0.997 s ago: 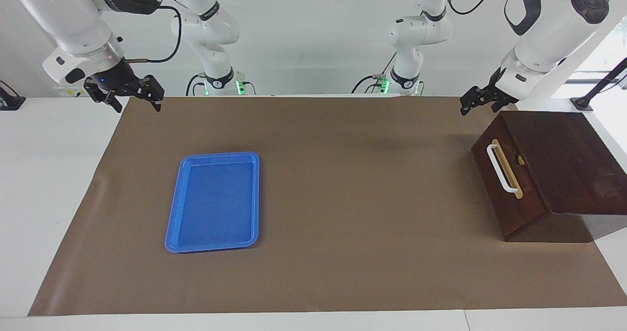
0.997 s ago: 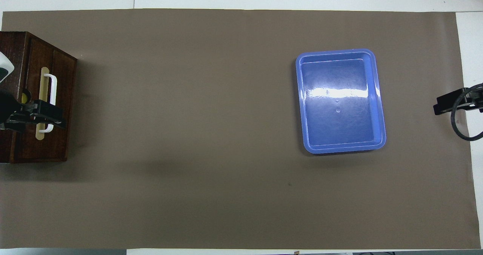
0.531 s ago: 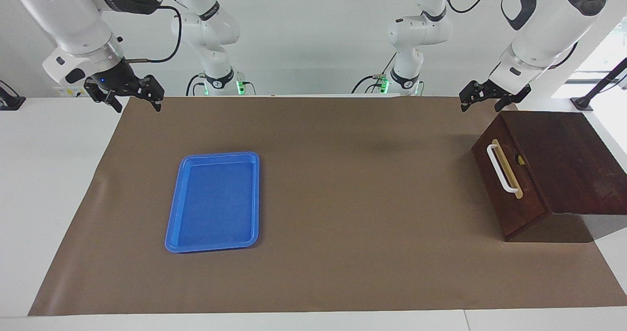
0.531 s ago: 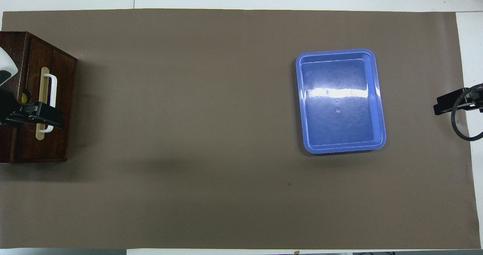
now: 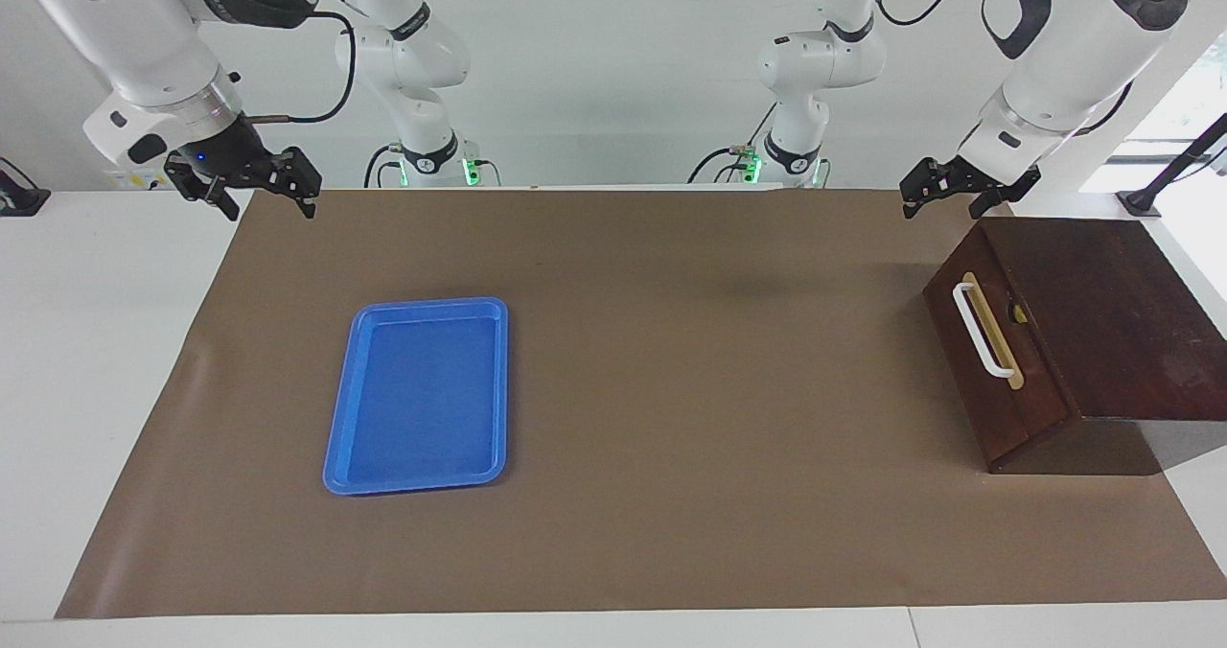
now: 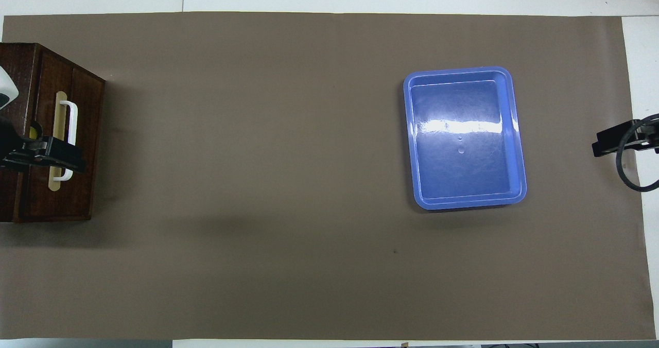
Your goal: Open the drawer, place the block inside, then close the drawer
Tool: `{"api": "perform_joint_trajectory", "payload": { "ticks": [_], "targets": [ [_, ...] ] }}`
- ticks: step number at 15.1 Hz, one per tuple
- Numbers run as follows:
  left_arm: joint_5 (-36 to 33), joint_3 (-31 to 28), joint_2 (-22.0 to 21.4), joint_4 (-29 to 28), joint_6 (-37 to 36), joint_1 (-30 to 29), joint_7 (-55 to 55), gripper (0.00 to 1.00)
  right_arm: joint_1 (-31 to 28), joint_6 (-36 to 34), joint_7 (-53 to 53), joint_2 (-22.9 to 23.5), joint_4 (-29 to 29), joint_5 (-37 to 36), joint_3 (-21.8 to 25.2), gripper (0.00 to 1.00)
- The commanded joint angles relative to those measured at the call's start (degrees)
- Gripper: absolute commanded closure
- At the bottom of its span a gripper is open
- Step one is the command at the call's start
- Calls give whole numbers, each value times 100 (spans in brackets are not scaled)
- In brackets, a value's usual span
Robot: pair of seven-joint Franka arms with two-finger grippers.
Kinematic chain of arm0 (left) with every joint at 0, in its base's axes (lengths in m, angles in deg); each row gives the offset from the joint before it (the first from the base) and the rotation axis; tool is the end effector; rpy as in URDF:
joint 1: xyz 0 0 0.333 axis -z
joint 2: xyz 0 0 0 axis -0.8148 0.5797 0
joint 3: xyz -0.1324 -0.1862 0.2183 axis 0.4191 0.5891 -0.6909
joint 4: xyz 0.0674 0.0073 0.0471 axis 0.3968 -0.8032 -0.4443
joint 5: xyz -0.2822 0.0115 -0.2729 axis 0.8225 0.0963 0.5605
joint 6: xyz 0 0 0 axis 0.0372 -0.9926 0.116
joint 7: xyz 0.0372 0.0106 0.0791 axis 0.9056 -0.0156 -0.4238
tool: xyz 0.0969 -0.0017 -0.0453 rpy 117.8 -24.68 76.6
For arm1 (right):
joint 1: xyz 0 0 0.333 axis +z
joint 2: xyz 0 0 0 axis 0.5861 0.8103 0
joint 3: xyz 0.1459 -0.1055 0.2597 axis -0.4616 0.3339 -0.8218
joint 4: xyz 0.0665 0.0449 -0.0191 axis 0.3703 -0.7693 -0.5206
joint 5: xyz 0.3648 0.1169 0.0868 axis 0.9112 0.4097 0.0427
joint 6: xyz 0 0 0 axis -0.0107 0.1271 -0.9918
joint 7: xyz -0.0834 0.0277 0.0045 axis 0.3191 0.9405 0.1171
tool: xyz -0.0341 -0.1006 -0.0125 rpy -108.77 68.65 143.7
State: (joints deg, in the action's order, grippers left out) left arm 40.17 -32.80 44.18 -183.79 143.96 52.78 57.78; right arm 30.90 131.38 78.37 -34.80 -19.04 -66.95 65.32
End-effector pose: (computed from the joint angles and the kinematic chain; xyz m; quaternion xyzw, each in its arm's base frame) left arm 0.5291 -0.0310 0.5992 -0.9962 0.0512 0.0710 0.0050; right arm 0.5411 -0.0433 0.6135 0.9984 0.0124 -0.0538 0.0080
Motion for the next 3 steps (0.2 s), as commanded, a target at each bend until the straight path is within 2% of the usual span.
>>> {"api": "perform_joint_trajectory", "payload": {
  "ticks": [1,3],
  "targets": [
    [41,-81,71,179,-68,74,48,0,-12,34,-13,-19,-17,30,1,0],
    [85,-81,80,179,-59,74,39,0,5,42,-22,-19,-17,30,1,0]
  ]
}}
